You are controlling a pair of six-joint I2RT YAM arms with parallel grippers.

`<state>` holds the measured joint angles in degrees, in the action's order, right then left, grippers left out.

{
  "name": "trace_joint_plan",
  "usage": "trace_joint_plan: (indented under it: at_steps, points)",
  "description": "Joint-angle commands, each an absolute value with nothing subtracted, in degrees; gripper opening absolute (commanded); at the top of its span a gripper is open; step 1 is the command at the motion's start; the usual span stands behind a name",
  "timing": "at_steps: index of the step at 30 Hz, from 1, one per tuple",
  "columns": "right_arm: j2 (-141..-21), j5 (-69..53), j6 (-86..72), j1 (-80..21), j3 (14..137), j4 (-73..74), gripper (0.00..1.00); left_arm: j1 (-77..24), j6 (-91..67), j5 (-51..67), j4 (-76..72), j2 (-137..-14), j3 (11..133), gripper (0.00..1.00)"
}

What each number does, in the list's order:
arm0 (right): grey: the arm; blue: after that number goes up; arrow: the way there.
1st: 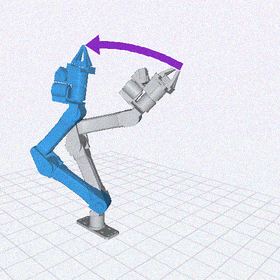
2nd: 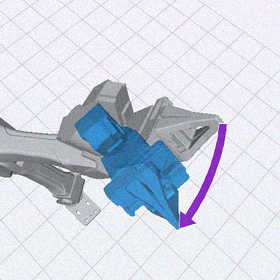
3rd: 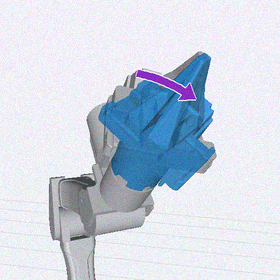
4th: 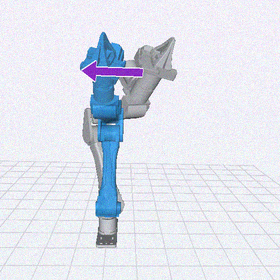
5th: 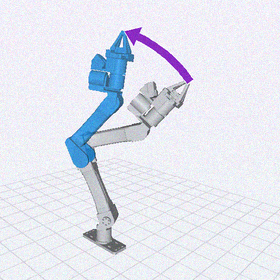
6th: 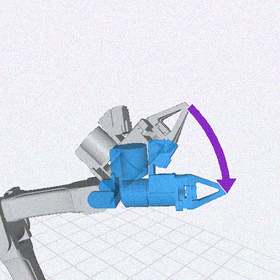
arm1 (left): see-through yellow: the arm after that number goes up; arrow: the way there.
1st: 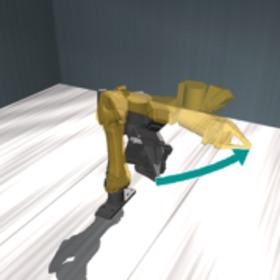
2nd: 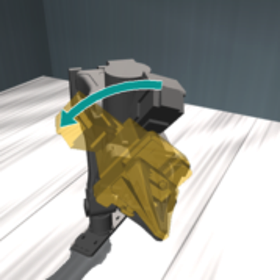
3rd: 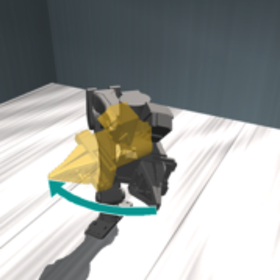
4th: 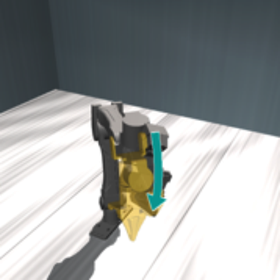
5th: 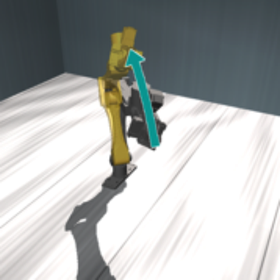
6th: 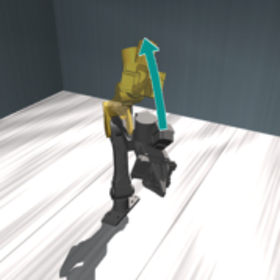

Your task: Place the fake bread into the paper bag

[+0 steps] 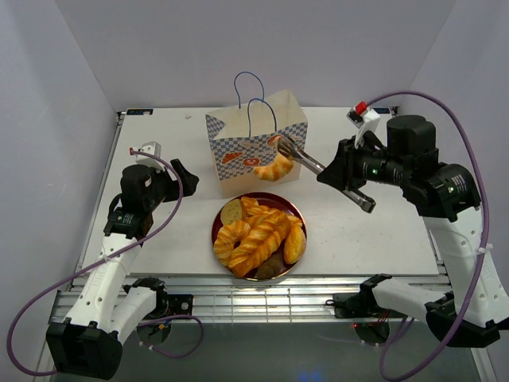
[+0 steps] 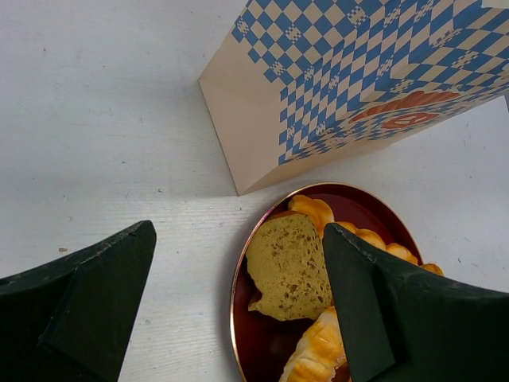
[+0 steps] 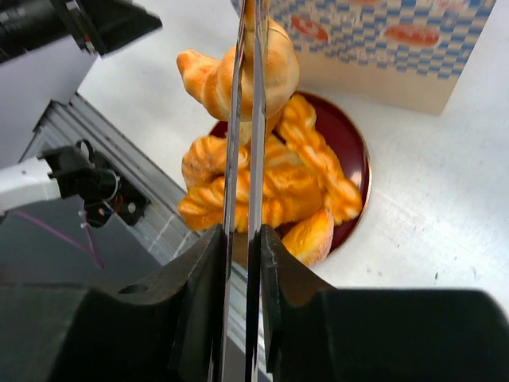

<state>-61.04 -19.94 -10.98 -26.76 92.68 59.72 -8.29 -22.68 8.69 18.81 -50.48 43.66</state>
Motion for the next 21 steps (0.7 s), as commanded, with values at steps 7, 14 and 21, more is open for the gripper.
trace_joint_plan:
  at_steps: [7,14,21]
  points:
    - [-76.0,-15.6,-10.1,-27.0,121.4,57.4,0.26,-8.5,-21.8,9.7,17.4,-50.8,44.6,0.96]
    - [-85.1,-14.2,-13.6,-25.4,129.5,51.6,0.28,-8.4,-21.6,9.3,17.5,-51.0,44.6,0.96]
    - [-88.5,-13.4,-16.7,-21.8,128.6,44.1,0.28,-8.5,-21.5,9.1,17.4,-51.4,44.6,0.96]
